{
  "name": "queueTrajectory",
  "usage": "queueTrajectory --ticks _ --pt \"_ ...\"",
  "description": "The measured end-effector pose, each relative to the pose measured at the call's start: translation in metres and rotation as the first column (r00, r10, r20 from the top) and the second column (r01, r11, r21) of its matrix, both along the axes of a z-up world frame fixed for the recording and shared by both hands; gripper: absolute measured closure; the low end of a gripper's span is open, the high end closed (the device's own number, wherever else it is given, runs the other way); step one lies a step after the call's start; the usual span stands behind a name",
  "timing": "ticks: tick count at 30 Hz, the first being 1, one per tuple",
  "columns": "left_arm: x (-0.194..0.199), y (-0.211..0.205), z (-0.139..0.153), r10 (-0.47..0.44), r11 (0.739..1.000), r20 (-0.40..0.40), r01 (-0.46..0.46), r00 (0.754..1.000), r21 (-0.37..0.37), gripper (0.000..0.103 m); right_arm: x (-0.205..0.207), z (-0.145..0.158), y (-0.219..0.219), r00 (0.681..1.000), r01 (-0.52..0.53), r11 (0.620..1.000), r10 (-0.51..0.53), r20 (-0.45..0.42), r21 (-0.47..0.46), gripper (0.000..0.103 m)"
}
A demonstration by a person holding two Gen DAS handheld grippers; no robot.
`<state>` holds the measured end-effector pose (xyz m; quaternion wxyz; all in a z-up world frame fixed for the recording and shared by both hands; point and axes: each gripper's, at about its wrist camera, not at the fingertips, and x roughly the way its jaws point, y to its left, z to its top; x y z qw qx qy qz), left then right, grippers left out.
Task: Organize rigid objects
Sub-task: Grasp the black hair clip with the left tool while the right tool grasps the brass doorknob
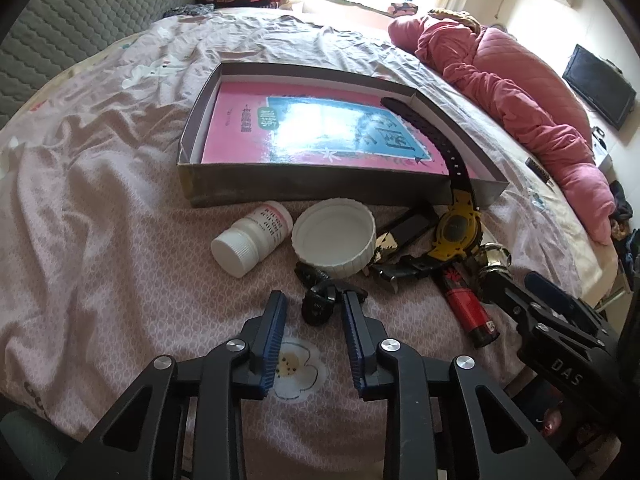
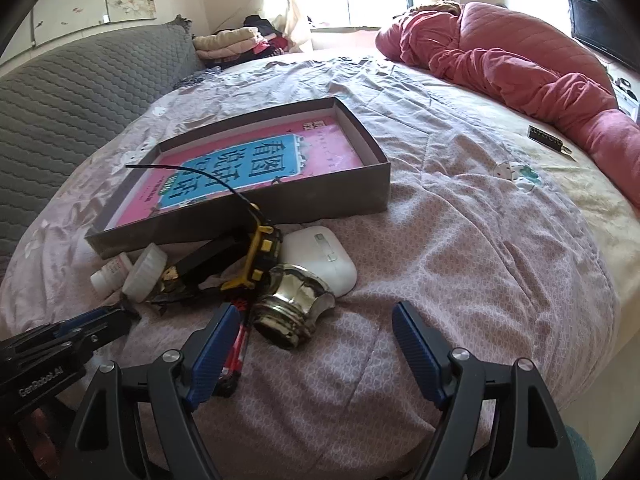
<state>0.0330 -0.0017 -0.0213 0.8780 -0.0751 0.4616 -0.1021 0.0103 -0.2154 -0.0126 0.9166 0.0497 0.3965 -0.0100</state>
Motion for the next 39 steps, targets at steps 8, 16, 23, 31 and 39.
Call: queueTrajectory --ticks 8,16,23,31,39 --pt "0.002 -0.001 -0.001 -0.01 1.0 0.009 0.01 1.0 -0.019 0.075 0.007 -0.006 0.001 1.0 0.003 1.0 -0.003 -0.012 0.019 0.027" --pt "0.004 0.002 -0.003 -0.013 0.999 0.011 0.013 1.0 -0.033 0.076 0.014 -0.012 -0.005 1.0 0.01 0.995 -0.008 -0.019 0.097 0.039" --pt "0.005 0.003 -0.005 -0.017 0.999 0.019 0.017 1.0 -0.034 0.081 0.013 -0.01 -0.008 1.0 -0.011 0.989 0.013 -0.014 0.145 0.052" --pt "0.008 0.003 -0.007 -0.02 0.998 0.014 0.02 1.0 -0.052 0.082 0.014 -0.009 -0.012 1.0 -0.01 0.985 0.012 -0.011 0.17 0.056" --pt "0.011 -0.005 -0.01 -0.027 0.999 0.014 0.028 1.0 -0.034 0.082 0.022 -0.018 -0.014 0.999 -0.005 0.976 0.013 -0.034 0.216 0.055"
